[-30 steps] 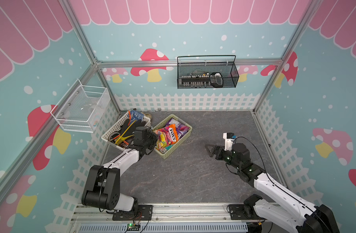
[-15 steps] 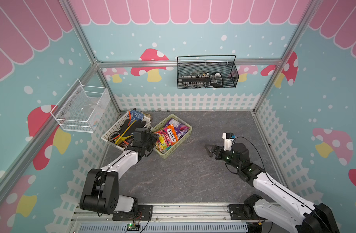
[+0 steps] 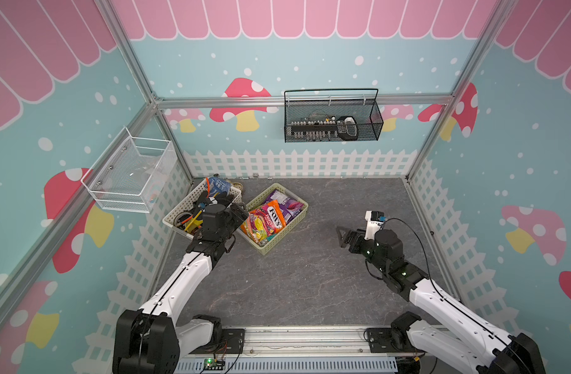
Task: Put the candies in the basket
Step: Place the candy in the basket, then reset both arms
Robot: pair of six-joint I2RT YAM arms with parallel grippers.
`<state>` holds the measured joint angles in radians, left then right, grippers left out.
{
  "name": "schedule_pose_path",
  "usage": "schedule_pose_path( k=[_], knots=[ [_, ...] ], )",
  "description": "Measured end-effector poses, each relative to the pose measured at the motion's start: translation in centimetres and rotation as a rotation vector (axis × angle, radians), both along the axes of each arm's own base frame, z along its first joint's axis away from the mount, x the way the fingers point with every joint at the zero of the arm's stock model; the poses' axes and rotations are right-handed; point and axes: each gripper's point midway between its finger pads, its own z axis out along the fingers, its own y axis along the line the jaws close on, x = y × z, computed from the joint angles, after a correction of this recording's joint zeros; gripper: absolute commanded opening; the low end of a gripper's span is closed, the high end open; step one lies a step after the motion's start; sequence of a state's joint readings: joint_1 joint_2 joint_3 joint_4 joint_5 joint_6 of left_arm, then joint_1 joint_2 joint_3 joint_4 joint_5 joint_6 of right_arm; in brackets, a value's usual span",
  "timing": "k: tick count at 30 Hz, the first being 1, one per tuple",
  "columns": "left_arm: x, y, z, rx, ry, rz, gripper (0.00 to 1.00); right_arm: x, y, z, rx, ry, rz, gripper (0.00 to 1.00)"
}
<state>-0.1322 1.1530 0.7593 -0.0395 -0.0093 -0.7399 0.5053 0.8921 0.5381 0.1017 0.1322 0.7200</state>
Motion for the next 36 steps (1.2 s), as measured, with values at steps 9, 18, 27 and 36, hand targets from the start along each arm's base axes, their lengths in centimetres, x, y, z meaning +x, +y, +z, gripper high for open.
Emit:
schedule_pose_path(
  k=[9, 18, 27, 36],
  knots=[
    [-4.6, -3.1, 2.0, 0.434, -0.362, -0.327, 0.99, 1.0, -5.3, 2.2, -0.209, -0.271, -0.246, 0.95],
    [-6.2, -2.7, -2.4, 0.575, -0.449, -0.346, 0.99, 1.2, -8.3, -2.4, -0.554, -0.312, -0.353, 0.99],
    [-5.2, 1.4, -4.5, 0.612, -0.420, -0.193, 0.99, 0.2, -13.0, -4.6, -0.708, -0.296, -0.487, 0.99],
    [-4.8, 3.1, -6.0, 0.620, -0.431, -0.126, 0.99, 0.1, -15.1, -5.9, -0.748, -0.355, -0.470, 0.99]
  ],
)
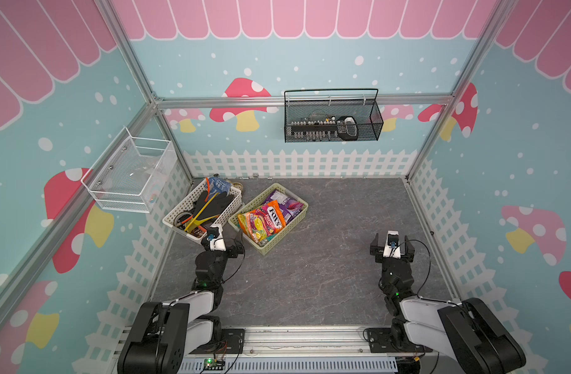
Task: Put the candies in the basket
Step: Reset both arms
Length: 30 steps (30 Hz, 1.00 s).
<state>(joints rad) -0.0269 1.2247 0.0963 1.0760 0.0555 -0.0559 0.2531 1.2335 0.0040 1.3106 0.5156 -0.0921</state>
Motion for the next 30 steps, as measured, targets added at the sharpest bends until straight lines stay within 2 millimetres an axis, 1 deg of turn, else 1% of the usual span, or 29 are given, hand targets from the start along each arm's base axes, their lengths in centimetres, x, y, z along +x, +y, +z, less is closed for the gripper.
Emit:
schedule_pose_path(
  k=[2, 6, 7, 10, 11, 14, 16, 18, 20, 22, 24, 26, 30],
  knots=[
    [0.3, 0.0, 0.2, -0.002, -0.020, 0.000, 0.99, 0.5, 0.5, -0.4, -0.029, 0.003, 0.036, 0.99],
    [0.7, 0.0, 0.3, -0.012, -0.057, -0.002, 0.99, 1.7, 1.6, -2.0, -0.071, 0.045, 0.101, 0.99],
    [0.9, 0.0, 0.3, -0.014, -0.064, -0.004, 0.99, 1.8, 1.7, -2.1, -0.070, 0.045, 0.111, 0.99],
    [1.1, -0.3, -0.1, -0.013, -0.061, -0.021, 0.99, 1.9, 1.1, -1.2, -0.055, 0.002, 0.122, 0.99],
    [1.2, -0.5, -0.2, -0.010, -0.060, -0.032, 0.99, 2.0, 0.9, -1.3, -0.051, 0.002, 0.123, 0.99],
    [2.1, -1.1, -0.5, -0.002, -0.053, -0.068, 0.99, 2.1, 0.8, -2.7, -0.044, 0.045, 0.131, 0.99],
    [2.7, -1.5, -0.3, 0.004, -0.051, -0.088, 0.99, 2.4, 0.7, -2.3, -0.029, 0.029, 0.127, 0.99],
    [3.2, -1.7, 0.2, 0.008, -0.063, -0.099, 0.99, 3.7, 0.2, -1.3, -0.002, 0.002, 0.104, 0.99],
    [3.4, -1.7, 0.4, 0.011, -0.067, -0.102, 0.99, 5.3, -0.6, -0.3, 0.032, -0.016, 0.080, 0.99],
    [3.4, -1.8, 0.3, 0.011, -0.063, -0.100, 0.99, 5.9, -1.6, 0.3, 0.058, -0.030, 0.053, 0.99],
    [3.4, -1.7, 0.1, 0.011, -0.052, -0.088, 0.99, 5.9, -2.1, -0.1, 0.075, -0.018, 0.041, 0.99],
    [3.5, -1.7, -0.1, 0.011, -0.046, -0.081, 0.99, 5.9, -2.0, -0.7, 0.086, 0.008, 0.045, 0.99],
    [3.5, -1.5, -0.1, 0.011, -0.044, -0.065, 0.99, 5.9, -1.9, -1.2, 0.096, 0.026, 0.051, 0.99]
  ],
)
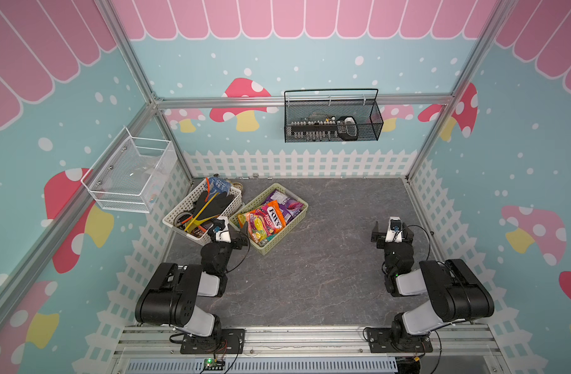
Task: Put the candies in the basket
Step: Reset both arms
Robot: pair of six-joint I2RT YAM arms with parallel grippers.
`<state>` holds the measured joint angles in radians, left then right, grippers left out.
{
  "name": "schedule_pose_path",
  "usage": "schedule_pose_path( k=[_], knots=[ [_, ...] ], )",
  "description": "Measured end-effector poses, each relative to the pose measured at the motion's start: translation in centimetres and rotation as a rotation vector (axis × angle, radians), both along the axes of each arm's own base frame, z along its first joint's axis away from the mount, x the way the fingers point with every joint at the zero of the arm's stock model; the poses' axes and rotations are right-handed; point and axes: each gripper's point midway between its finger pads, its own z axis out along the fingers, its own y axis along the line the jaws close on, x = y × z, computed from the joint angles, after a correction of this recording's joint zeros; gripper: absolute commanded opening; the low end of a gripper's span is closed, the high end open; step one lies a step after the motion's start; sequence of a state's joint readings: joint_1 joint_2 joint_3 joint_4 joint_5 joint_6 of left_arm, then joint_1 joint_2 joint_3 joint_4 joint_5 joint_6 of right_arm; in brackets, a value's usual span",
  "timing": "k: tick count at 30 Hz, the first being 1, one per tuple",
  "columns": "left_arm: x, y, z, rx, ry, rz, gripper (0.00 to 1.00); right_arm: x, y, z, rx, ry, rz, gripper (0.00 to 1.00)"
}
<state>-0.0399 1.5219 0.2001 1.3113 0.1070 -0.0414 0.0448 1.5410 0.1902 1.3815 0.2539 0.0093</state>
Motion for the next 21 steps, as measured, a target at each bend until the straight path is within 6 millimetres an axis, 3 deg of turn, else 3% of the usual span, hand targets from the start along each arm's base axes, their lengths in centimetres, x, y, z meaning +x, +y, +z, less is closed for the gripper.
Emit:
schedule_pose_path(
  k=[21],
  knots=[
    [0.17, 0.29, -0.02, -0.003, 0.004, 0.010, 0.99, -0.01, 0.02, -0.33, 0.007, 0.012, 0.001, 0.99]
  ],
)
